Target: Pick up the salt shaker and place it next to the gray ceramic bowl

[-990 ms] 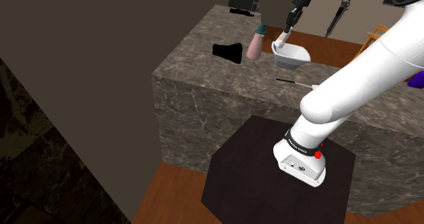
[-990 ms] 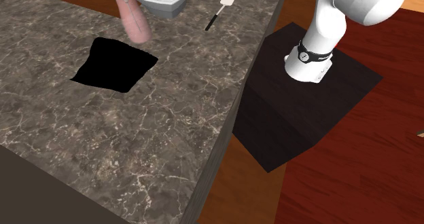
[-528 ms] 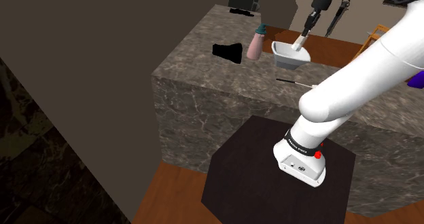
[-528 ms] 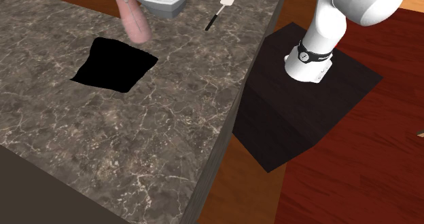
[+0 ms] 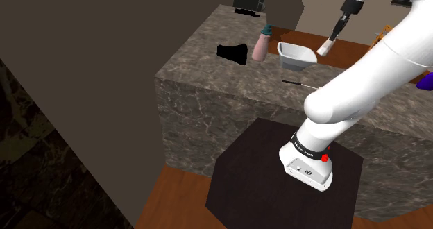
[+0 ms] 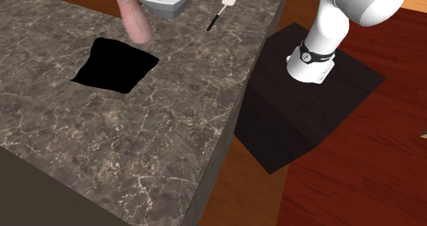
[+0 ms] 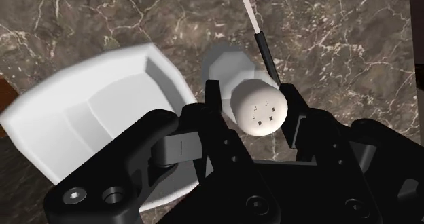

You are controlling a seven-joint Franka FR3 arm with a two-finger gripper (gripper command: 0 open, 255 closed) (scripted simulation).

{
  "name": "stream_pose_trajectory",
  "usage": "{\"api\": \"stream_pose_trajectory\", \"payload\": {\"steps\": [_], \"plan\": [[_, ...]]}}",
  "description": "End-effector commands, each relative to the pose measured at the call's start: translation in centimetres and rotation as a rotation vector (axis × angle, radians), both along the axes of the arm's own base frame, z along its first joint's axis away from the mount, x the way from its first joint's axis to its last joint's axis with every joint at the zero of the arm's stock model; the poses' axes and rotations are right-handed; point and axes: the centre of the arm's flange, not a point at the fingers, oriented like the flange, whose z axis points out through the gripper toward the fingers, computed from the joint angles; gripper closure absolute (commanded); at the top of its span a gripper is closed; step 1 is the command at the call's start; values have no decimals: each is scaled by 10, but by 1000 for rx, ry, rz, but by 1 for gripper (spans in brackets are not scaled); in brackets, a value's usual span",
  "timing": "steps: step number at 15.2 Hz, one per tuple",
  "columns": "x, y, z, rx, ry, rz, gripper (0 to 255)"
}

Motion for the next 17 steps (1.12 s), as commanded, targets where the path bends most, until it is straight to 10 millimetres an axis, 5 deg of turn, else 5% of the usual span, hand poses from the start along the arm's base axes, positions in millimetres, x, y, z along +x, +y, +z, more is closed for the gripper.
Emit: {"api": "stream_pose_trajectory", "payload": {"steps": [1, 17], "plan": [[-30, -24, -1, -1, 1, 2, 255], [-30, -24, -85, -1, 0, 2, 255]]}}
